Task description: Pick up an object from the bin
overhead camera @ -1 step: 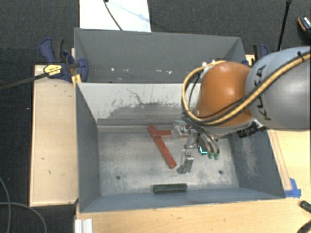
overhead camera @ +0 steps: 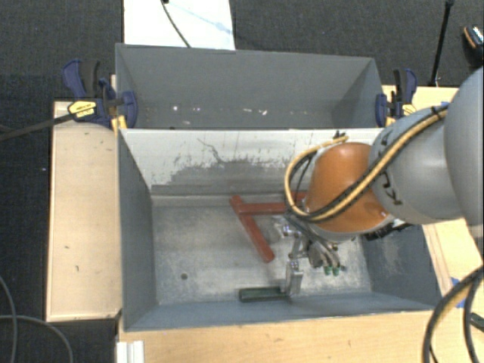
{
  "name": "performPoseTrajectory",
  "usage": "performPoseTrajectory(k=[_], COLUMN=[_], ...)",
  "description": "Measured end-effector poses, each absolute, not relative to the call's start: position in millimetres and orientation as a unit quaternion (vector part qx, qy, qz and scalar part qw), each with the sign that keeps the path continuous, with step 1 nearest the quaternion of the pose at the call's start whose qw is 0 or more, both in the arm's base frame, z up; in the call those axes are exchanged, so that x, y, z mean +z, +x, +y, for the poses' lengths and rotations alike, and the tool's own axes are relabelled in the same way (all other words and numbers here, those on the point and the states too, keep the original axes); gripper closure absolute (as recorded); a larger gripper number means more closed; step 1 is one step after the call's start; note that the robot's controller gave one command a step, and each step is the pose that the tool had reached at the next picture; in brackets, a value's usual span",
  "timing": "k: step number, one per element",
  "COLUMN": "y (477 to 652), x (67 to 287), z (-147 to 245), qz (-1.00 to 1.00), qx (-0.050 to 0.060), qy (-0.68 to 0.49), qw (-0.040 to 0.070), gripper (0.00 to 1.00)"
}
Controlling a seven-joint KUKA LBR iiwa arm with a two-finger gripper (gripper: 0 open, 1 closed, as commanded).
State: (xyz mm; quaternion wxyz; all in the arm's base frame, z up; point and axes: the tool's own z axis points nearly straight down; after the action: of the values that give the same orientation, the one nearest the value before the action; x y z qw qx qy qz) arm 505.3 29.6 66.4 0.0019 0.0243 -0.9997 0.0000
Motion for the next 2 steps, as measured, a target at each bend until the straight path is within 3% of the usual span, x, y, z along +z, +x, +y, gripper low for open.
performPoseTrajectory(k=[1, 2], y=[531.6, 567.2], x=[70.7, 71.3], z=[123.1, 184.0], qz=[-1.0, -0.999], qx=[-0.002, -0.002], qy=[-0.009, 0.037], qw=[-0.003, -0.003], gripper=[0.0, 0.0])
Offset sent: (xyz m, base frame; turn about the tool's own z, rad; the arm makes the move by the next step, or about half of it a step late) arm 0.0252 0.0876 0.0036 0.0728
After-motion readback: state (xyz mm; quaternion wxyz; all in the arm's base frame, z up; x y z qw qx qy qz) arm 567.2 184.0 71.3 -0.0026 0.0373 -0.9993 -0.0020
